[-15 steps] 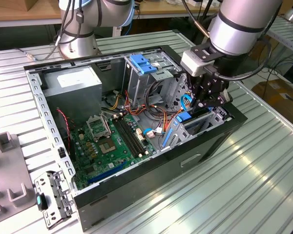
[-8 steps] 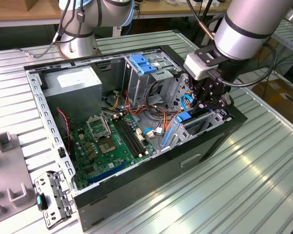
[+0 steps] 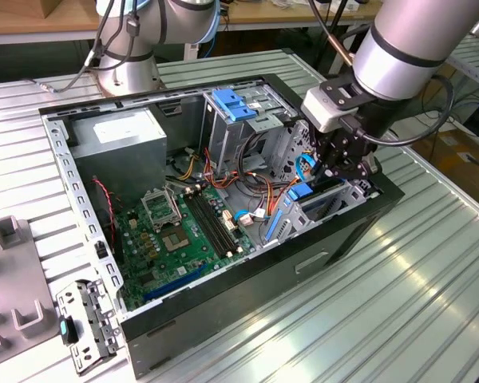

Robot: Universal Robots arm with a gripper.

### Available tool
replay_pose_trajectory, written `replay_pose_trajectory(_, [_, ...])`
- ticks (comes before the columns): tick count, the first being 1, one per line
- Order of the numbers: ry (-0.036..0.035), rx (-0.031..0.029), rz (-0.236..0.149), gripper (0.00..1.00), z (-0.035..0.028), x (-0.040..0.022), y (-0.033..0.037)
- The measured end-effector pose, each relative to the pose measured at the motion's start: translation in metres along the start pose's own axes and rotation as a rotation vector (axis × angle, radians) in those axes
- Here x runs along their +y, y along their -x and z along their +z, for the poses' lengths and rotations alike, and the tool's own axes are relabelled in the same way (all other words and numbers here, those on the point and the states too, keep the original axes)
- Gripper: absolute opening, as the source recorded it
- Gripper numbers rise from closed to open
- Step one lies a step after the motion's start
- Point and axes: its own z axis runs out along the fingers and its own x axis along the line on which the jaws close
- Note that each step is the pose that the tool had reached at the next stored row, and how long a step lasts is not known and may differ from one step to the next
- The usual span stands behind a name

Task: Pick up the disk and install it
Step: 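Insert the second disk wire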

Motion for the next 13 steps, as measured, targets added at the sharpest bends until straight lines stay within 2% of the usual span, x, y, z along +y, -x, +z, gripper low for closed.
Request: replay_pose_trajectory(13, [0.0000, 0.0003, 0.003, 0.16, 0.0082, 0.0003, -0.0015])
